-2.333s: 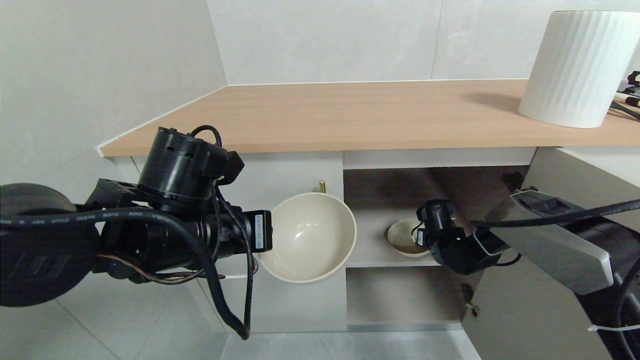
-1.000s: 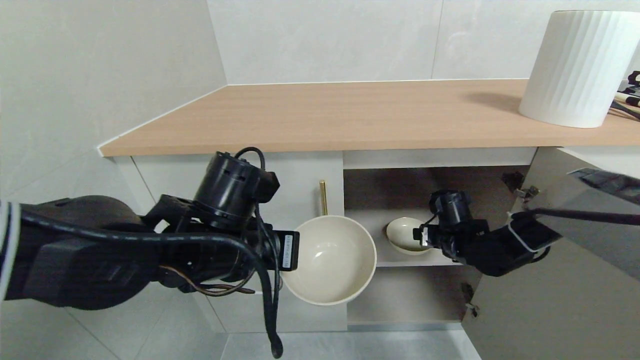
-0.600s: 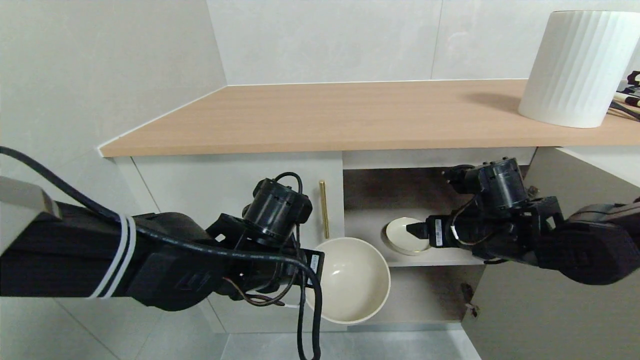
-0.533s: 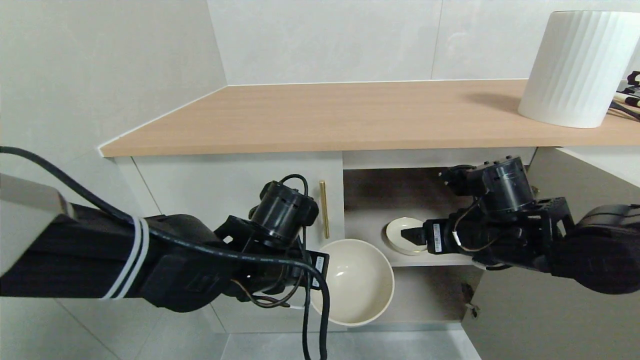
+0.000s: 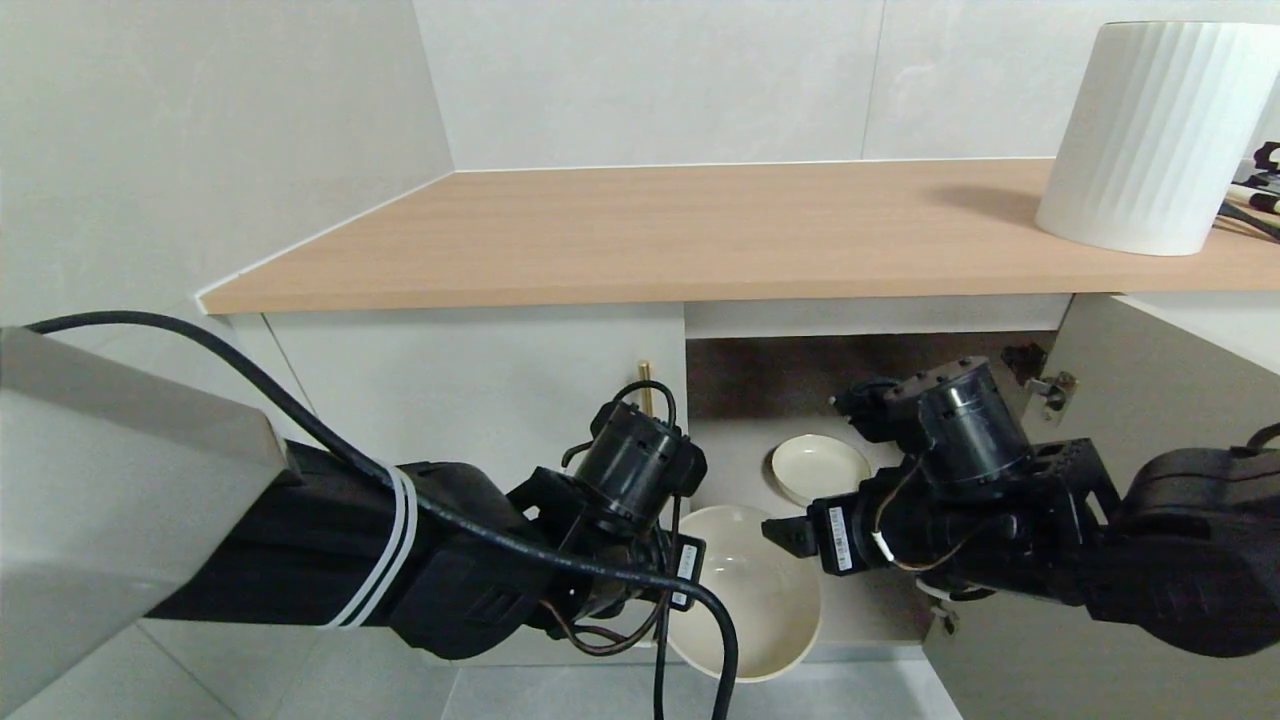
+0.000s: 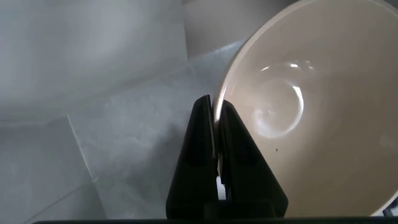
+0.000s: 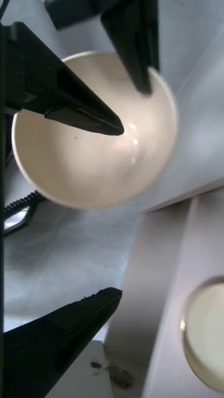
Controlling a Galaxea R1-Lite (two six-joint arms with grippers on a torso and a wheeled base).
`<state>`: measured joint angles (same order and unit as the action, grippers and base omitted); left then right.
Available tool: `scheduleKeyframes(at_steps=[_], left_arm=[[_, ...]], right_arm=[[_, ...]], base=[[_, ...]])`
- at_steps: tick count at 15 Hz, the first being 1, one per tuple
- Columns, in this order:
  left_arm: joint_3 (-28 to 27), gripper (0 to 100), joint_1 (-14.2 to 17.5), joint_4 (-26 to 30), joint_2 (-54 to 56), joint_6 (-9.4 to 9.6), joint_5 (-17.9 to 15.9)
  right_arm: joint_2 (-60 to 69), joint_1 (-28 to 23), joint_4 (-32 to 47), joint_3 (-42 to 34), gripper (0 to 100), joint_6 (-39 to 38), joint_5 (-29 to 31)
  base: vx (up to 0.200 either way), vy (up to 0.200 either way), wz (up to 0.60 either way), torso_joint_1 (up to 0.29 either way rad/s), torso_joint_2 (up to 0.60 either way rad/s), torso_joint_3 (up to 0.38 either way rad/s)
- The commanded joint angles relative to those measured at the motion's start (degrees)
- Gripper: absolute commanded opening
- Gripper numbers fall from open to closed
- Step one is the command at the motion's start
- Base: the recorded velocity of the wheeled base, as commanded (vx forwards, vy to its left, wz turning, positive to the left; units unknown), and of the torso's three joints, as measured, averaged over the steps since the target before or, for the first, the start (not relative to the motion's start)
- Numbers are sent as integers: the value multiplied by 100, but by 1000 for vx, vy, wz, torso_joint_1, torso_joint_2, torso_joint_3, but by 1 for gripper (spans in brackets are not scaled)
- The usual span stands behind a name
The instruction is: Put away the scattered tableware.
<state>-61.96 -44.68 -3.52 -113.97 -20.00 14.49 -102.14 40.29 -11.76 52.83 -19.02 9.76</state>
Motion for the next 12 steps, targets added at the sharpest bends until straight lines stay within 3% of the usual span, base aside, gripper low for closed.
scheduleKeyframes(at_steps=[1,8,9,12], left_arm=[[0,0,-15,-17,15,-12,10],[9,0,-15,-17,6,-12,10],[0,0,-15,-17,-2,-12,10],[0,0,-15,-17,-20,-12,10]], right_arm=[[-324,23,-10,8,100,-41,-1],[-702,32,-107,52,100,-208,-1],[-728,32,-133,52,0,-216,-1],[-754,32,-142,113,0,-357,-10]], base=[[0,0,0,0,0,0],[0,0,0,0,0,0],[0,0,0,0,0,0],[0,0,0,0,0,0]])
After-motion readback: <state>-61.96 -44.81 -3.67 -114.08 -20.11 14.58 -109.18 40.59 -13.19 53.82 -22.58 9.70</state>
